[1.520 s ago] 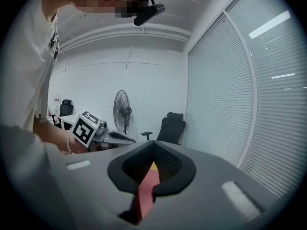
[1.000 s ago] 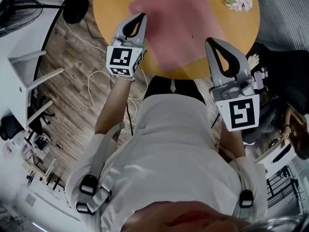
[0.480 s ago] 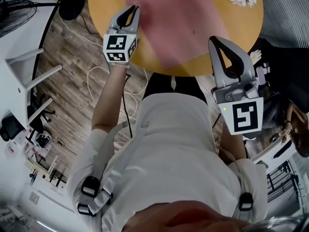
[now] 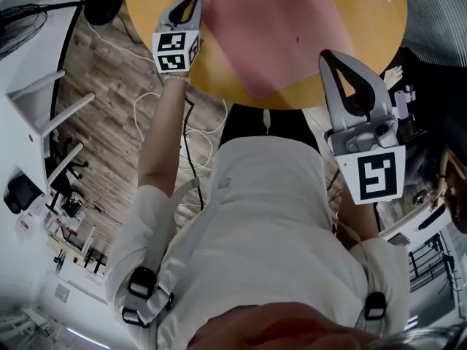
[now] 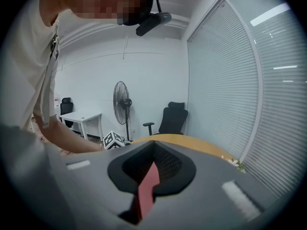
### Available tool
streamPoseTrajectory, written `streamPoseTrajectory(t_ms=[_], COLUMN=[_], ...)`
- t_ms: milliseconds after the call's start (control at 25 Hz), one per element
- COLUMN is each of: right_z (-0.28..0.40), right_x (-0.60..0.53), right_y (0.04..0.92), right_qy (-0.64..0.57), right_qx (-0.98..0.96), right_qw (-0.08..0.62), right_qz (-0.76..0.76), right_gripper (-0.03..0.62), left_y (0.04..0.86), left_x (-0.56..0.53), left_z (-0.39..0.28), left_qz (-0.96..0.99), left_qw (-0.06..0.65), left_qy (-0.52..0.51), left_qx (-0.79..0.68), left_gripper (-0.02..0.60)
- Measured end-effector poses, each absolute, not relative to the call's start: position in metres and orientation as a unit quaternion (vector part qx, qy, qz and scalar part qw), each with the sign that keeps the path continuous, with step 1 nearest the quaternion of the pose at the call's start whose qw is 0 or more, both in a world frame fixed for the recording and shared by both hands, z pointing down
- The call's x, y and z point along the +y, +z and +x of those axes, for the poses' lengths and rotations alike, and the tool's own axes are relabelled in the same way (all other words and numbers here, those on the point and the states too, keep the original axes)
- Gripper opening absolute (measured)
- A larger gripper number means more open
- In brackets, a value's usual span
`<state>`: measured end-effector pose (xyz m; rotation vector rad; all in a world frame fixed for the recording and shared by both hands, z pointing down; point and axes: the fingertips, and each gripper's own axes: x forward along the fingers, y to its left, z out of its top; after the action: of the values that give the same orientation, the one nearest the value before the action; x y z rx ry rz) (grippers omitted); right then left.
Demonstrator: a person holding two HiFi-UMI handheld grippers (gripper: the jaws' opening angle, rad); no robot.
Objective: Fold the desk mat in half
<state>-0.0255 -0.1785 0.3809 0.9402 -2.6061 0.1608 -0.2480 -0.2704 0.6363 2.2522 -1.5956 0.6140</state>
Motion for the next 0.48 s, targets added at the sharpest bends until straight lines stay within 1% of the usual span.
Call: streamPoseTrajectory(t_ms=[240,480], right_z=[-0.028,-0.030], right_x=[-0.184,-0.188], right_y=[0.394,0.410], right_qy=[0.068,0.082], right_qx=[-0.923,-0.922], right_qw=[0.189,0.199], right_qz=[0.329,0.323], right_gripper=[0.005,0.005], left_y=[0.672,0.704], left_x=[-0.285,-0.296], left_z=[-0.265,-0.280], left_qz=[0.775,0.764], left_qw=[0.170,0.190], left_qy=[0.243,0.260], left_qx=[-0.558,-0.559], left_gripper=[0.091,0.092])
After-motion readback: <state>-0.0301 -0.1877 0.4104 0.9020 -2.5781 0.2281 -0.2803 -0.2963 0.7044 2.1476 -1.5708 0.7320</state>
